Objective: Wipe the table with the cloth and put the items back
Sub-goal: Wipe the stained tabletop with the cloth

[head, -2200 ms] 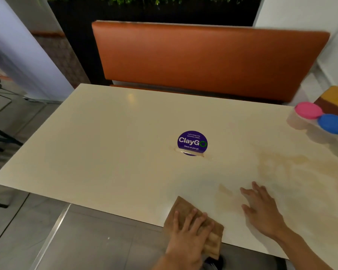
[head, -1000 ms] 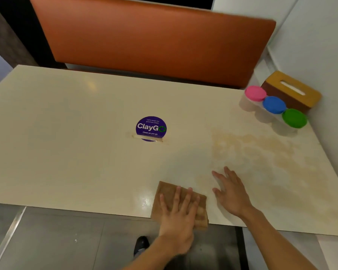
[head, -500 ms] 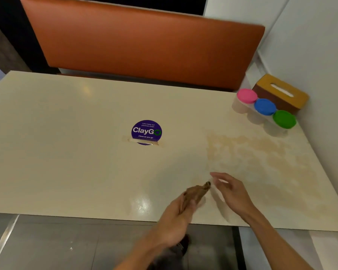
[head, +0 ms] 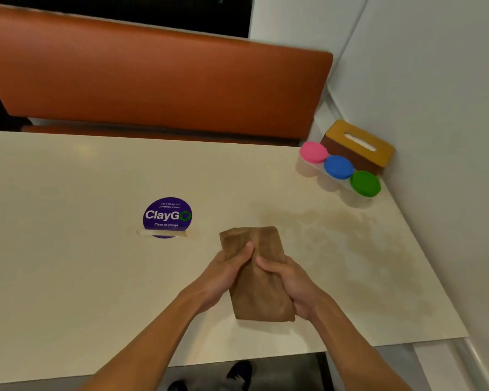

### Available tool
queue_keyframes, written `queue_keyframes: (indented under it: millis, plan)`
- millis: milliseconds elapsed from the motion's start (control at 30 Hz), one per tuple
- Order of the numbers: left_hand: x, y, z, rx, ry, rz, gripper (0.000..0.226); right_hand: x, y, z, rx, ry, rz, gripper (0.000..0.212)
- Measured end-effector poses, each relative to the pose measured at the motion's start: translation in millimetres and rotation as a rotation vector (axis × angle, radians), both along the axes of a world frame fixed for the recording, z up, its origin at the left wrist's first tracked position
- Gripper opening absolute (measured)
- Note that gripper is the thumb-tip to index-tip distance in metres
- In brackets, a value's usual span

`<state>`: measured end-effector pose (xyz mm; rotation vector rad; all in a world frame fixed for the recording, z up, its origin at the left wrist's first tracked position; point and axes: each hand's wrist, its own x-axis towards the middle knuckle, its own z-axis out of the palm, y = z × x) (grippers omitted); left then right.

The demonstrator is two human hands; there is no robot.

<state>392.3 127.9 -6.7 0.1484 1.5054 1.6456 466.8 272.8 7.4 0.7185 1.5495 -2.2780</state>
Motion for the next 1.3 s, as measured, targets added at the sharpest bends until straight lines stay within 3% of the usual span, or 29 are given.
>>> queue_keyframes:
  millis: [100,167,267,333,400,500,600,833,1300]
  plan:
    - [-27.5,11.3,-8.9,0.004,0.152,-0.011,0.053,-18.5,19.7,0.6,0.071,-0.008,-0.067,0.022]
    - [-50.9,11.2,-21.0,-0.129,0.309,0.017,0.06,-33.5,37.8,4.4,0.288,0.006,-0.086,0.015]
    - [-93.9,4.0,-49.6,-0.546,0.765,0.037,0.062,-64.0,76.5,10.9,0.722,0.055,-0.051,0.013]
    - [-117.9,-3.5,-70.6,-0.919,1.014,-0.137,0.064,-88.4,102.7,8.2,0.902,0.115,0.006,0.018]
    - [-132.3,-8.4,-93.3,-1.108,0.963,-0.277,0.066,-116.3,126.4,-0.4,1.017,0.174,0.092,0.031]
    - [-134.8,-12.5,-118.3,-1.105,0.895,-0.256,0.069,-153.8,151.7,-23.8,1.241,0.211,0.282,0.052]
    - [-137.8,-11.7,-127.5,-1.118,0.909,-0.235,0.072,-176.7,156.2,-54.5,1.456,0.086,0.462,0.074]
    - [-143.0,-5.4,-135.1,-1.13,0.874,-0.215,0.072,-174.4,136.9,-107.1,1.524,0.115,0.54,0.078]
    - [-147.3,-4.9,-130.5,-1.139,0.85,-0.276,0.071,-125.0,96.1,-107.2,1.392,0.185,0.625,0.074]
